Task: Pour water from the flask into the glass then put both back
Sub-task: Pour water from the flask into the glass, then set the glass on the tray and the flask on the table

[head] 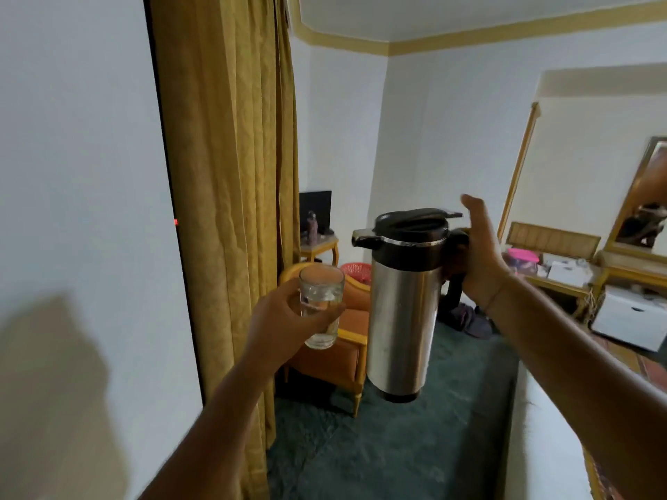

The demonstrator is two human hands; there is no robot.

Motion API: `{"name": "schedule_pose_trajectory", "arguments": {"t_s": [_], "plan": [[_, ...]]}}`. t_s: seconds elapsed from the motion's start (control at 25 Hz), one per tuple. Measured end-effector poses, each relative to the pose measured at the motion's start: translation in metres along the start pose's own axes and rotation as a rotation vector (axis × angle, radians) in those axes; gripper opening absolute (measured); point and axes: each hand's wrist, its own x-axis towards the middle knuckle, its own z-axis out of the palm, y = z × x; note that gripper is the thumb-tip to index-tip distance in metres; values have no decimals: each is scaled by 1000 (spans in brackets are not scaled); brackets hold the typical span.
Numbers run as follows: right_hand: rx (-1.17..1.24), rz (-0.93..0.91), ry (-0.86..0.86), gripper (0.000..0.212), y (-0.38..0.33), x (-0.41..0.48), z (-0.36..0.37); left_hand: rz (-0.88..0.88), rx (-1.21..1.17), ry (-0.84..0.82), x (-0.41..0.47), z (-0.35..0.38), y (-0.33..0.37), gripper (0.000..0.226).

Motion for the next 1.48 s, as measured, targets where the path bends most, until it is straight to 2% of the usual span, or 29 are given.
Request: {"name": "schedule_pose_trajectory", "arguments": {"t_s": [0.12,0.24,0.32,0.44,0.68,0.84,0.96,1.16,1.48], "plan": [[203,18,111,53,64,-15,-13,-62,47,-22,-14,6,-20,63],[272,37,221,39,131,-26,-18,-162,29,-78,-36,14,-51,64],[253,112,295,36,178,-34,-24,-250,23,-112,-59,18,-78,61],[129,322,388,40,270,-52,-38,-379,91,-182,-107,33,-131,57],[118,457,574,31,457,-103,-56,-596,195,-285,-233,68,-263,66],[75,539,603,33,585,-144,-64,-821,260,-351,-341,98,-361,68],[82,568,631,24,650,-161,-68,-922,281,-369,-407,111,-408,74],[98,573,596,27,755,-185,-75,-1057,344,-389,-503,135,-475,81],[134,519,547,40,806,-210,-80,-1099,401,-412,-563,156,-517,76]]}}
